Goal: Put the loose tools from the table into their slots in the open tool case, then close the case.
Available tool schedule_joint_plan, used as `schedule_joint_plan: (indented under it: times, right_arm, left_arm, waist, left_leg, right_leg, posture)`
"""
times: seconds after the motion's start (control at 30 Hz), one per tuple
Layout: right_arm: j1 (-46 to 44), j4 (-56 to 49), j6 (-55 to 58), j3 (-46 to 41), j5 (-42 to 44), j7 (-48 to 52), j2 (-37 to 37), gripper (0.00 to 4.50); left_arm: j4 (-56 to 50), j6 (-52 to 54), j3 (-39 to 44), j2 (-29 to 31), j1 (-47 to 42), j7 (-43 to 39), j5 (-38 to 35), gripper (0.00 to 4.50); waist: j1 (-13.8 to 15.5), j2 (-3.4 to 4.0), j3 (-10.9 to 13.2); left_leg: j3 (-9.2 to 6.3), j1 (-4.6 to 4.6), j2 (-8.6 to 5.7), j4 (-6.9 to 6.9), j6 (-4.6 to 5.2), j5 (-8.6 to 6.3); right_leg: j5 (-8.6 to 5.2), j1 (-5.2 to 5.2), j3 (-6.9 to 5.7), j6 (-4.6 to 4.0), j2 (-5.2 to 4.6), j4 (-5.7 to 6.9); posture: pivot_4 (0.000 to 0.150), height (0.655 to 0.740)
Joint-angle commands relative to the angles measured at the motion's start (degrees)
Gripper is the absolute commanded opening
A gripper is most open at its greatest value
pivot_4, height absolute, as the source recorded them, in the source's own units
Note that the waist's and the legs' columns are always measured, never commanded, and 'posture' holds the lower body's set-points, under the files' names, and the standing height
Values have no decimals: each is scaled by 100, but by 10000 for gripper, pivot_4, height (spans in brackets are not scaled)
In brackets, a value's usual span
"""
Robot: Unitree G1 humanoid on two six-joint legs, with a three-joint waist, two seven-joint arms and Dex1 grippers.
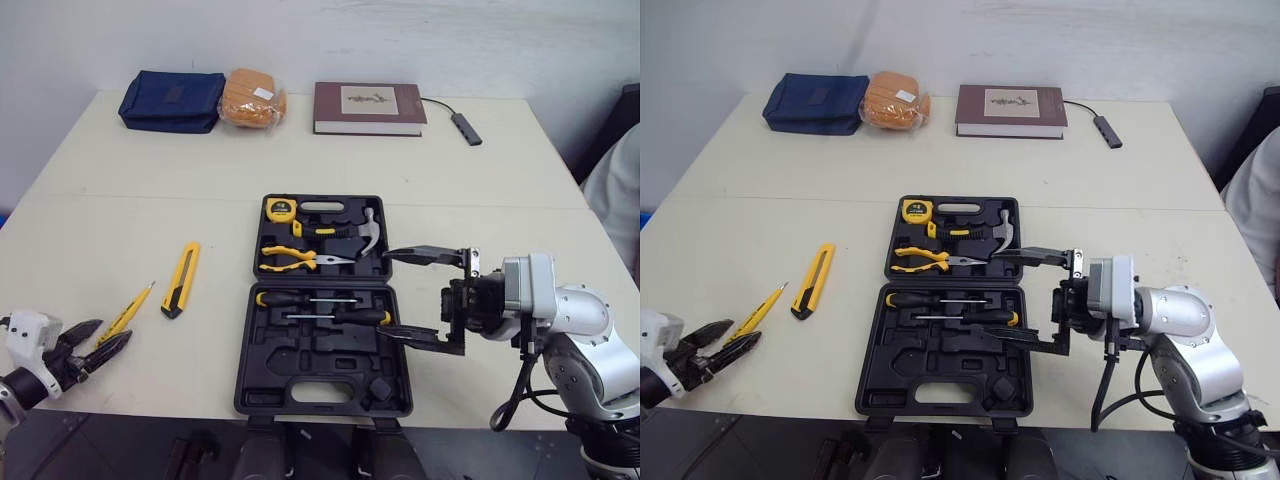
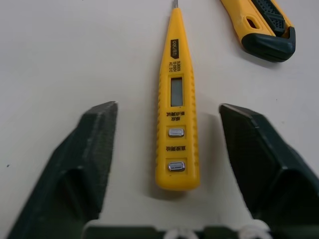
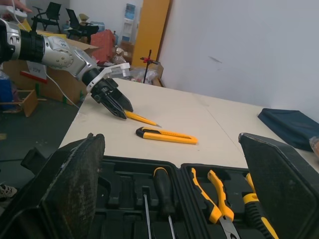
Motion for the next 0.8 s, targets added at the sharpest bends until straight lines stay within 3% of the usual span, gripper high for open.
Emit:
schedule_joint_plan:
  times: [0.03,0.1,0.13,0.47,0.63,0.8]
  right_arm:
    - [104,-204,-36,-170,106,88,-52,45000]
    - [129,-219,-38,-173,99,99,-49,45000]
    - [131,-218,-40,-178,90,97,-46,45000]
    - [281,-192,-96,-250,25,156,-61,45000]
    - [391,-20,-220,-426,-73,301,-145,45000]
    - [621,212,-399,-721,-165,524,-331,45000]
  left_arm:
    - [238,-29,-348,-99,114,-116,220,14286]
    - [304,-86,-407,-107,91,-107,266,5530]
    - [336,-83,-416,-113,76,-94,267,3682]
    - [511,-774,-39,-301,-166,-34,50,3691]
    - [1,-1451,281,-437,-375,-326,-310,3691]
    - [-737,-1480,120,-369,-490,-573,-475,3691]
  waist:
    - [-3,2,-1]
    - [-4,10,-5]
    - [-4,16,-8]
    - [14,46,-24]
    - [8,-7,-5]
    - [-2,-30,-1]
  left_leg:
    - [0,0,0,-1,0,0]
    - [2,0,0,-1,2,-1]
    - [2,1,0,-1,2,-1]
    - [2,3,0,0,2,-1]
    - [1,-1,2,2,3,0]
    - [1,-6,0,3,3,-1]
  right_leg:
    - [0,0,0,0,0,0]
    - [0,0,1,0,0,-1]
    - [0,1,1,0,0,-1]
    - [0,2,-1,1,1,2]
    - [0,1,-4,1,2,2]
    - [2,5,-8,4,1,-8]
  posture:
    - [1500,7400]
    - [1500,7400]
    - [1500,7400]
    - [1500,7400]
    - [1500,7400]
    - [1500,7400]
